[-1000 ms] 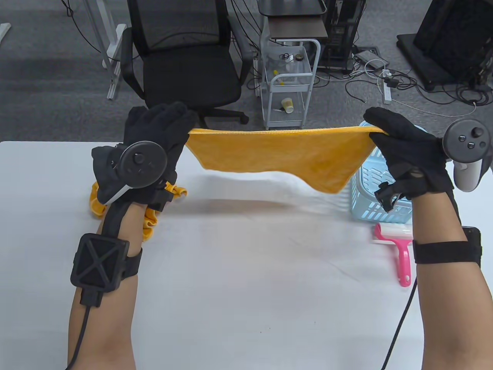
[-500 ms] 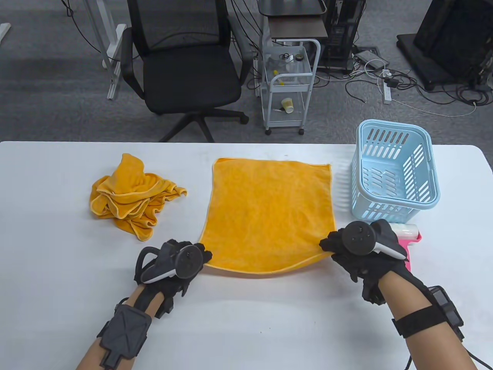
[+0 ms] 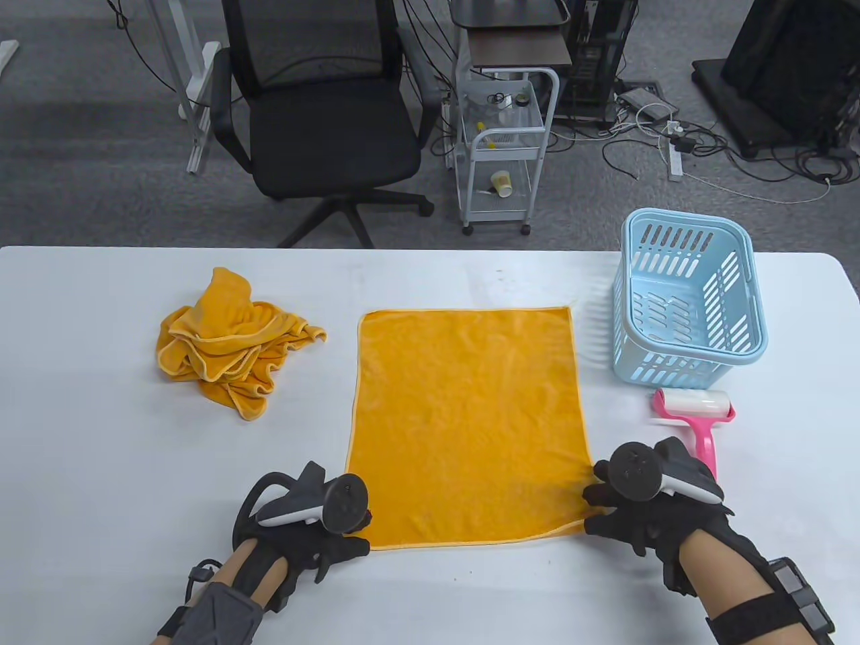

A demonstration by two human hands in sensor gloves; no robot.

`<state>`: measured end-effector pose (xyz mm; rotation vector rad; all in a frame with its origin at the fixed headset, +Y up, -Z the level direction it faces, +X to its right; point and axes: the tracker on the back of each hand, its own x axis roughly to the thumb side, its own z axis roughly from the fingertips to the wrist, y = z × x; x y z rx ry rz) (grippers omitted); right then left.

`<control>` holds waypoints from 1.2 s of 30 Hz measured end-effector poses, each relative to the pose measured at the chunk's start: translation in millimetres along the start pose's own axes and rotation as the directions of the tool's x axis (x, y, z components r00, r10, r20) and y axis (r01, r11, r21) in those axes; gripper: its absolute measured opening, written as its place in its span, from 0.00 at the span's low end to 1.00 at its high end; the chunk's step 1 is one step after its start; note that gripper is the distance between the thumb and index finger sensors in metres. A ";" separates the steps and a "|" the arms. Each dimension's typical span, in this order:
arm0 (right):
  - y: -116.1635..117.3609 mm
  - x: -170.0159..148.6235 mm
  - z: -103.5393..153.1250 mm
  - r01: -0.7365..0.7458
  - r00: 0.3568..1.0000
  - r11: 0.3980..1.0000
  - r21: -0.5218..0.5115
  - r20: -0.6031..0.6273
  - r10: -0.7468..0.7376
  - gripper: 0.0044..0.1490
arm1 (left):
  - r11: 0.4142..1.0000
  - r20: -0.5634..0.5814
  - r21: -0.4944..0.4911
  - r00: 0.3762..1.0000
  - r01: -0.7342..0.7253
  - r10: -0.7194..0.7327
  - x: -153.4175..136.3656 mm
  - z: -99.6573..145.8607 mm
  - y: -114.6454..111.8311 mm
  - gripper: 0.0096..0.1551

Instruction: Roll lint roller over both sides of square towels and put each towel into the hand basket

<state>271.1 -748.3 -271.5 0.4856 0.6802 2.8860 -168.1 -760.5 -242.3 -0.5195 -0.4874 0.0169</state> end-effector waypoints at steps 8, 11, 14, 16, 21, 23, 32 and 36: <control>-34.6 -40.2 24.2 -0.046 0.943 0.956 -0.288 -0.330 -0.054 0.52 | 0.997 -0.112 0.023 0.991 0.074 -0.071 -8.7 -20.0 -22.2 0.46; -39.3 -56.7 26.9 -0.107 0.877 0.934 -0.342 -0.476 -0.073 0.56 | 0.994 -0.112 0.017 0.988 0.112 -0.110 -8.1 -21.5 -24.6 0.48; -40.3 -71.0 24.5 -0.192 0.777 0.910 -0.369 -0.623 -0.089 0.59 | 0.993 -0.111 0.021 0.988 0.113 -0.110 -7.6 -21.9 -25.1 0.49; -38.8 -80.5 17.8 -0.232 0.704 0.918 -0.323 -0.706 -0.070 0.60 | 0.994 -0.108 0.022 0.988 0.110 -0.107 -8.2 -21.9 -25.1 0.50; -27.1 -101.7 0.7 -0.175 0.593 0.940 -0.293 -0.793 -0.137 0.60 | 0.995 -0.105 0.024 0.990 0.093 -0.090 -9.2 -21.5 -25.5 0.51; -21.3 -108.0 -5.7 -0.136 0.555 0.943 -0.303 -0.812 -0.181 0.59 | 0.996 -0.104 0.024 0.991 0.091 -0.088 -9.3 -21.7 -25.9 0.51; -8.9 -119.5 -21.3 -0.128 0.493 0.931 -0.343 -0.836 -0.241 0.45 | 0.997 -0.100 0.024 0.993 0.069 -0.066 -11.3 -21.8 -26.4 0.51; -8.3 -122.1 -18.6 -0.114 0.482 0.921 -0.374 -0.831 -0.278 0.38 | 0.998 -0.102 0.023 0.993 0.065 -0.062 -12.0 -21.9 -26.6 0.51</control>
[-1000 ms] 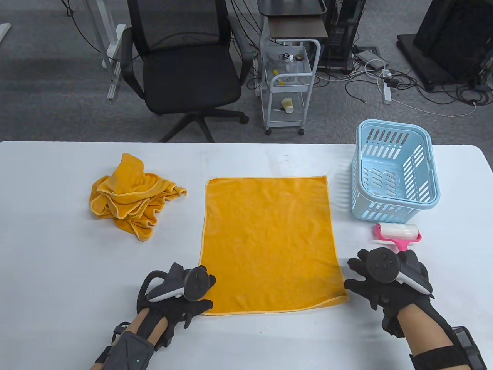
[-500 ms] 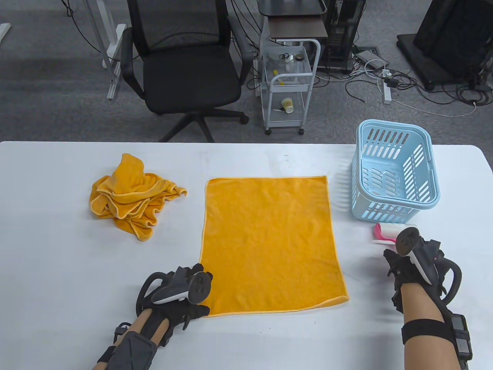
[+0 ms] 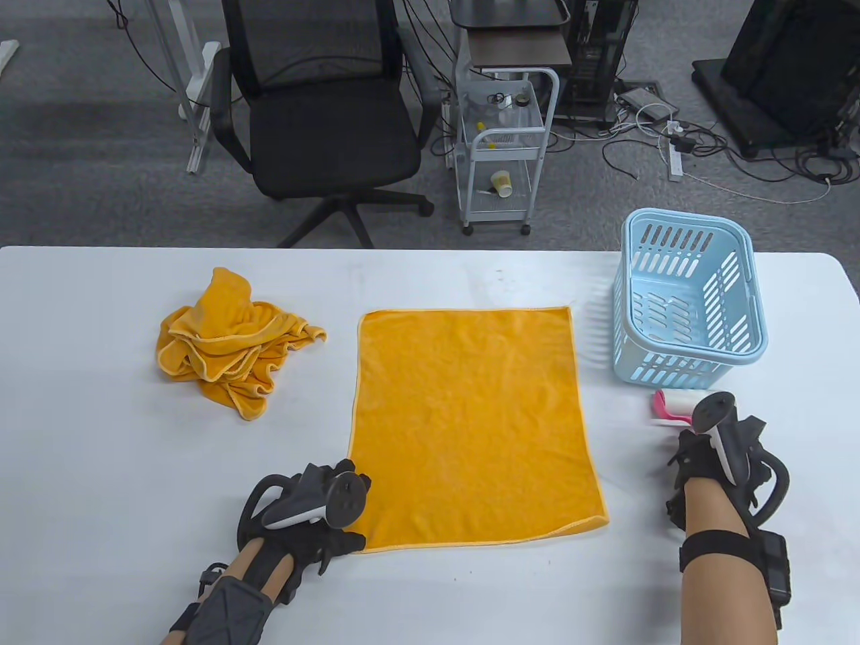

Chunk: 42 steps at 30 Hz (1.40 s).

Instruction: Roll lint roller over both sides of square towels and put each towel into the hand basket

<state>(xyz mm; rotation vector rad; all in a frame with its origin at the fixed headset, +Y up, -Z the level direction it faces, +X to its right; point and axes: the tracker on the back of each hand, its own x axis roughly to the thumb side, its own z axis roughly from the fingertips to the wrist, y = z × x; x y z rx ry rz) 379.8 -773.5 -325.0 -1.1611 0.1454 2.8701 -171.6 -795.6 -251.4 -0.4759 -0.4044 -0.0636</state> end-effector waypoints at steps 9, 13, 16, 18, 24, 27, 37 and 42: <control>-19.0 -7.5 23.9 0.147 0.982 0.988 0.043 0.110 -0.151 0.37 | 1.000 -0.002 -0.001 1.000 0.004 -0.004 -0.2 -0.2 0.1 0.51; -24.4 0.6 47.2 0.201 0.951 0.973 0.110 0.216 -0.220 0.36 | 1.000 -0.003 -0.001 1.000 0.005 -0.005 -0.3 -0.1 0.3 0.51; -26.9 17.8 69.9 0.192 0.911 0.966 0.172 0.336 -0.241 0.36 | 1.000 -0.002 -0.002 1.000 0.008 -0.008 0.0 -0.4 0.1 0.51; -26.8 39.4 91.5 0.161 0.850 0.955 0.247 0.458 -0.262 0.36 | 1.000 -0.001 -0.003 1.000 0.007 -0.007 -0.1 -0.5 0.0 0.51; -8.4 119.1 171.1 -0.141 0.565 0.922 0.362 0.794 -0.226 0.36 | 1.000 -0.005 0.001 1.000 0.011 -0.011 0.0 -0.4 -0.2 0.51; 3.3 152.6 211.0 -0.213 0.471 0.931 0.297 0.866 -0.169 0.36 | 1.000 -0.007 0.000 1.000 0.005 -0.005 0.0 -0.5 -0.5 0.51; 16.0 196.8 253.7 -0.279 0.362 0.941 0.192 0.929 -0.082 0.37 | 1.000 -0.008 -0.001 1.000 -0.001 0.001 -0.6 -0.2 -1.0 0.51; 0.5 176.3 230.1 -0.404 0.396 0.905 0.136 0.917 0.039 0.37 | 1.000 -0.007 -0.002 1.000 0.003 -0.003 -0.6 -0.4 -0.8 0.51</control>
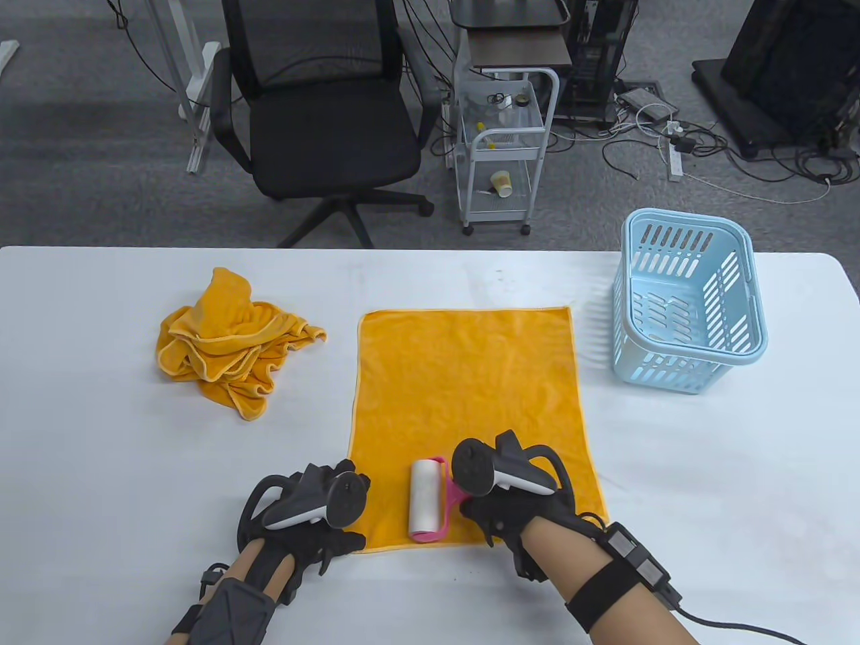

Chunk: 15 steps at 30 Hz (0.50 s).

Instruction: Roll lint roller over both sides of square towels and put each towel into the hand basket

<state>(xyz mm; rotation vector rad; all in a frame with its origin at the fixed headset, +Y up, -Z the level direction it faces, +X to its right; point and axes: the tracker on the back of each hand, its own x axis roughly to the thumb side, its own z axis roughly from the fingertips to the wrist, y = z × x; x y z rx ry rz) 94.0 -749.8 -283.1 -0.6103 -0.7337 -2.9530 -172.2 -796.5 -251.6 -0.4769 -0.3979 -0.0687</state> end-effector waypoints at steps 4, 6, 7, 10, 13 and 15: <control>-8.5 -50.0 24.5 -0.117 0.978 0.987 0.114 -0.158 0.134 0.37 | 1.000 0.000 -0.001 1.000 0.005 -0.005 0.2 -0.1 0.1 0.51; -9.9 -72.0 34.7 -0.151 0.956 0.973 0.173 -0.226 0.188 0.37 | 1.000 0.000 -0.001 1.000 0.007 -0.007 0.4 -0.2 0.2 0.51; -10.3 -83.2 40.0 -0.164 0.941 0.965 0.206 -0.262 0.216 0.37 | 1.000 0.000 -0.001 1.000 0.007 -0.007 0.4 -0.2 0.2 0.51; -10.4 -110.4 53.5 -0.232 0.875 0.927 0.296 -0.352 0.332 0.37 | 1.000 0.000 -0.001 1.000 0.008 -0.008 0.5 -0.4 0.2 0.51; -12.8 -126.6 60.5 -0.281 0.821 0.894 0.348 -0.395 0.412 0.36 | 1.000 0.000 -0.001 1.000 0.008 -0.008 0.5 -0.4 0.2 0.51; -17.4 -128.2 60.0 -0.271 0.818 0.897 0.350 -0.407 0.406 0.36 | 1.000 0.000 -0.001 1.000 0.008 -0.008 0.5 -0.4 0.2 0.51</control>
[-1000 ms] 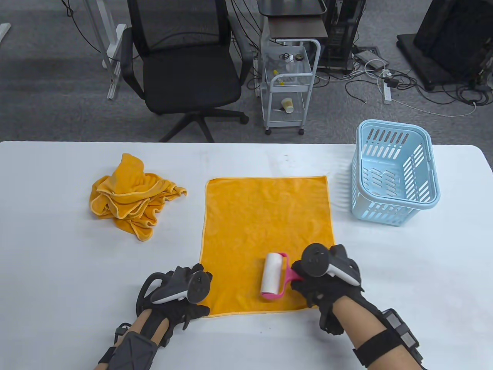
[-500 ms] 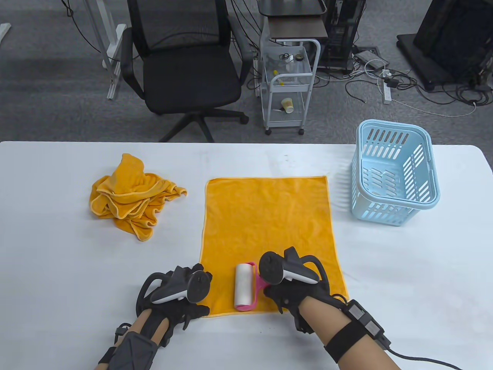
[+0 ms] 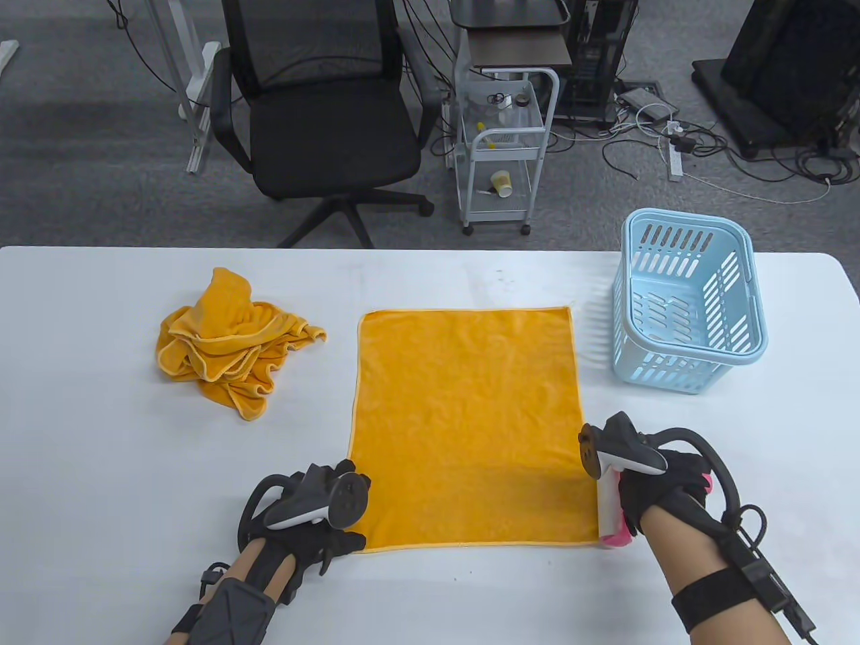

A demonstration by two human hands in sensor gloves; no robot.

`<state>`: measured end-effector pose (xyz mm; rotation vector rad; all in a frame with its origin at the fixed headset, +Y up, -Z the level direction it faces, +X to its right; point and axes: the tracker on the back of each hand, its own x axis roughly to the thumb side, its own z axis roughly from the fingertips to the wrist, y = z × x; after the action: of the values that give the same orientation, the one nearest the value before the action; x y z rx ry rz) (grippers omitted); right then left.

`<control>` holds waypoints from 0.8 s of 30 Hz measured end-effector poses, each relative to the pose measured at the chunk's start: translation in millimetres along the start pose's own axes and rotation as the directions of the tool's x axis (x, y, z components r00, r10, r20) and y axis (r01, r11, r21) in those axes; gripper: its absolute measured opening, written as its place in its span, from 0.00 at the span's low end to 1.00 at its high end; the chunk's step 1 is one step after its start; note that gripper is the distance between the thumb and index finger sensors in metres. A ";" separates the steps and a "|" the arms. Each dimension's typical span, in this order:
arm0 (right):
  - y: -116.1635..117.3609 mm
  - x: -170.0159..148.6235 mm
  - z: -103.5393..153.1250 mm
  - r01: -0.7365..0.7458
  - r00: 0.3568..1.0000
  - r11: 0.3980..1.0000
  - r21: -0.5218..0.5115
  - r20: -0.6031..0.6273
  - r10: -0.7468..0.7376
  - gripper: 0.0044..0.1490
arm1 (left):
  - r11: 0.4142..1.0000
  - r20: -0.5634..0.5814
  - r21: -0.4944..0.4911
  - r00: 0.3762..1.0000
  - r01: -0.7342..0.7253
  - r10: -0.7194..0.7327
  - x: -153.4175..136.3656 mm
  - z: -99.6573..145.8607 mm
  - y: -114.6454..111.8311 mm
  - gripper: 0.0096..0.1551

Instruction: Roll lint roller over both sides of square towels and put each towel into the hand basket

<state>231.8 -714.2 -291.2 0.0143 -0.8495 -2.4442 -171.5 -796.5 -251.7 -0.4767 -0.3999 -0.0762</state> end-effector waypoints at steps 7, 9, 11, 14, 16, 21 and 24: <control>-52.2 55.7 -4.8 0.353 0.911 0.921 -0.165 0.286 -0.298 0.37 | 1.000 0.000 0.000 1.000 0.000 0.000 0.0 0.0 0.0 0.51; -65.0 85.5 -8.5 0.422 0.864 0.890 -0.175 0.374 -0.336 0.37 | 1.000 0.000 0.000 1.000 0.000 0.000 0.0 0.0 0.0 0.51; -74.8 113.3 -11.2 0.450 0.833 0.877 -0.166 0.433 -0.345 0.37 | 1.000 0.003 -0.001 1.000 -0.008 0.008 0.1 -0.2 -0.5 0.51; -86.2 159.9 -14.0 0.439 0.819 0.880 -0.181 0.483 -0.310 0.38 | 1.000 0.004 -0.002 1.000 -0.011 0.011 -0.1 -0.2 -0.7 0.51; -87.7 174.7 -15.9 0.402 0.839 0.891 -0.210 0.476 -0.266 0.37 | 1.000 0.004 -0.002 1.000 -0.013 0.014 -0.2 -0.2 -0.8 0.50; -85.2 156.2 -21.7 0.318 0.894 0.913 -0.254 0.400 -0.200 0.36 | 1.000 0.006 -0.003 1.000 -0.014 0.014 -0.4 -0.3 -0.8 0.50; -75.5 113.0 -30.1 0.202 0.959 0.951 -0.233 0.246 -0.143 0.35 | 1.000 0.007 -0.003 1.000 -0.012 0.012 -0.5 -0.3 -0.7 0.51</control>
<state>103.9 -738.7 -340.4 -0.3027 -0.6405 -2.7441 -172.0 -797.3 -251.8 -0.4824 -0.4034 -0.0634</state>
